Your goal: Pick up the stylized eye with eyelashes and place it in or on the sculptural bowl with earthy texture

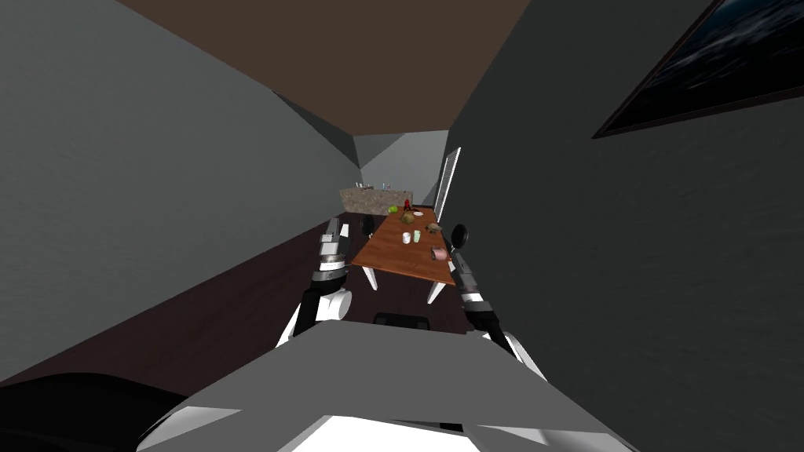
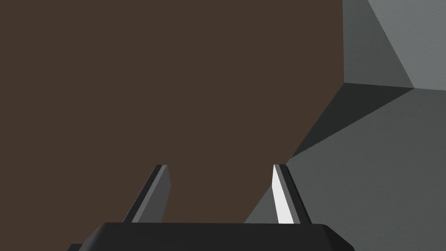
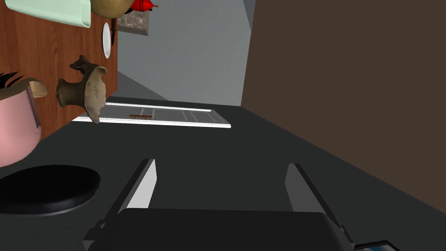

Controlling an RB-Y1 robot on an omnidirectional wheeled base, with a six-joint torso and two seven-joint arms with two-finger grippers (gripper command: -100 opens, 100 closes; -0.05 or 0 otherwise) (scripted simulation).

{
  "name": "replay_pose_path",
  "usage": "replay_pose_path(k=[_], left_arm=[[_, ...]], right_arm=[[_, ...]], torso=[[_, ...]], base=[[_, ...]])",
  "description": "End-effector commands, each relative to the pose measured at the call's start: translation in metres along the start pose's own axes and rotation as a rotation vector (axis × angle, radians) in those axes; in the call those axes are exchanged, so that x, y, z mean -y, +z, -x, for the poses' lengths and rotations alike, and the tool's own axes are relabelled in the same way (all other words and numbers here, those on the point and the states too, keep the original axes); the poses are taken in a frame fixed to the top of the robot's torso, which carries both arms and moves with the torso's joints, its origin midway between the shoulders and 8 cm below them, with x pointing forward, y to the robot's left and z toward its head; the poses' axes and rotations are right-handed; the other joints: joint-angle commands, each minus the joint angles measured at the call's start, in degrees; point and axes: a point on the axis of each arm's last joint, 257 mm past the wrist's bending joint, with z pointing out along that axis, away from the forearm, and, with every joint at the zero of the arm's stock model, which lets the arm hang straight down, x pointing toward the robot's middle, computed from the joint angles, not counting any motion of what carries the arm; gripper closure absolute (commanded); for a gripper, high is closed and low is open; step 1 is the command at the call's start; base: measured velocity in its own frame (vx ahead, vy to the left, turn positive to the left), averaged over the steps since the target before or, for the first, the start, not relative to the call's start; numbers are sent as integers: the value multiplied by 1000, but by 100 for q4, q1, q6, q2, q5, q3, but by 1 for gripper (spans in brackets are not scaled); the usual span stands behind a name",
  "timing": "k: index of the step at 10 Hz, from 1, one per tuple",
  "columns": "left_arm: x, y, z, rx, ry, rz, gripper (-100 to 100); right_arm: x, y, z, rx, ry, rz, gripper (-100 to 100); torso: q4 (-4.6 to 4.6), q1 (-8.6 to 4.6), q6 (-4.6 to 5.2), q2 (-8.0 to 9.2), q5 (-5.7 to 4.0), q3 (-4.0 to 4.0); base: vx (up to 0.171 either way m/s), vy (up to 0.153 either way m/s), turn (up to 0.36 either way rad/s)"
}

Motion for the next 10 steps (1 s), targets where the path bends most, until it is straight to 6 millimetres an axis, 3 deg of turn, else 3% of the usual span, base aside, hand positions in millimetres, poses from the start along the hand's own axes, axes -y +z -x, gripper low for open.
replay_pose_path(k=[1,3,4,7,8,10], left_arm=[[0,0,0,0,0,0,0],[0,0,0,0,0,0,0],[0,0,0,0,0,0,0],[0,0,0,0,0,0,0],[0,0,0,0,0,0,0],[0,0,0,0,0,0,0]], right_arm=[[16,-3,1,-22,-19,-40,-100],[63,-23,-2,-70,-58,-163,-100],[64,-23,-2,-77,-66,-165,-100],[137,-69,3,-149,-141,-366,-100],[137,-69,4,-156,-151,-368,-100],[177,-103,14,-200,-207,-489,-100]], torso=[[0,0,0,0,0,0],[-3,6,-1,-17,1,-10],[-2,9,-3,-11,2,-6],[-3,5,0,-15,1,-9],[-2,22,0,-13,5,-7],[-5,-5,1,-29,0,-16]], base=[[-97,86,80],[-114,116,244],[-85,80,81],[-98,124,232],[-74,114,102],[-40,106,235]])
